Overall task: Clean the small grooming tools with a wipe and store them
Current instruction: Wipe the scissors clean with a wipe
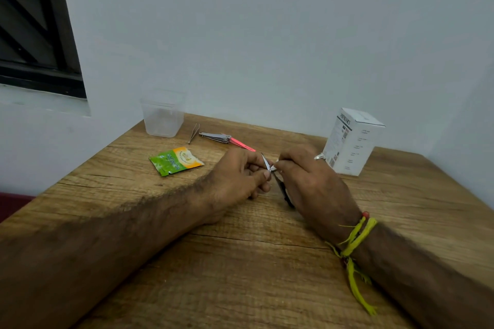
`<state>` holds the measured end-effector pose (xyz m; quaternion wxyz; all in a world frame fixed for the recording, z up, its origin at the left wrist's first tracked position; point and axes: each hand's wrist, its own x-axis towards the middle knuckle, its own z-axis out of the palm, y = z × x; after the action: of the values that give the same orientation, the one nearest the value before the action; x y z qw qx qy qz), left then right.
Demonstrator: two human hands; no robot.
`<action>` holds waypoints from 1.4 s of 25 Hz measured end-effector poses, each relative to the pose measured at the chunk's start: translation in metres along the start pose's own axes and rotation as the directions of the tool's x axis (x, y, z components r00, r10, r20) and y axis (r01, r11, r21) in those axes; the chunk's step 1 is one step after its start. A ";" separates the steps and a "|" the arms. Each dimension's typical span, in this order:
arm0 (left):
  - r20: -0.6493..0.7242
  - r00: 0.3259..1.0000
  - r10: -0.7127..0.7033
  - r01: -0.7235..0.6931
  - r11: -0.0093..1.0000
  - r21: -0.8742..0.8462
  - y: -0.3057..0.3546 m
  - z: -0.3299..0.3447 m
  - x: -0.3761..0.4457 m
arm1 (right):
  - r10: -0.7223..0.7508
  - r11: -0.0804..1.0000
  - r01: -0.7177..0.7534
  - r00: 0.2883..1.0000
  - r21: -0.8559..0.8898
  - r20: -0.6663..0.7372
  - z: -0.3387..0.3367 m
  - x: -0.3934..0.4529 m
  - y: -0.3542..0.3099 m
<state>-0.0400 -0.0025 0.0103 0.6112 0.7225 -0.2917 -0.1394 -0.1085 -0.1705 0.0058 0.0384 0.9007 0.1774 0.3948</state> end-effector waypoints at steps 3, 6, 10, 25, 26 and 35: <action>0.011 1.000 0.000 -0.001 1.000 0.021 0.002 0.001 -0.001 | 0.045 0.999 -0.045 0.999 0.016 -0.019 -0.001 0.001 0.002; 0.006 1.000 0.003 -0.003 1.000 0.022 0.002 0.000 -0.001 | 0.010 1.000 -0.010 1.000 0.020 0.001 0.002 0.000 0.002; 0.007 1.000 -0.004 0.004 1.000 0.031 0.002 0.001 -0.001 | 0.114 0.992 -0.114 0.994 0.058 0.004 0.003 -0.001 0.005; -0.093 0.992 -0.082 0.049 0.949 -0.311 0.004 0.004 -0.001 | 0.223 0.961 -0.174 0.947 0.213 -0.231 -0.021 -0.001 -0.018; -0.104 0.991 -0.082 0.046 0.949 -0.311 0.004 0.005 0.001 | 0.187 0.969 -0.147 0.963 0.199 -0.196 -0.019 -0.002 -0.022; -0.067 0.983 -0.173 0.133 0.911 -0.390 0.008 -0.002 0.004 | 0.128 0.965 -0.124 0.992 0.231 -0.004 0.001 -0.002 -0.010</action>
<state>-0.0377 -0.0033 0.0190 0.7418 0.6154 -0.1702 -0.2050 -0.1122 -0.1622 0.0019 -0.0932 0.9046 0.1649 0.3817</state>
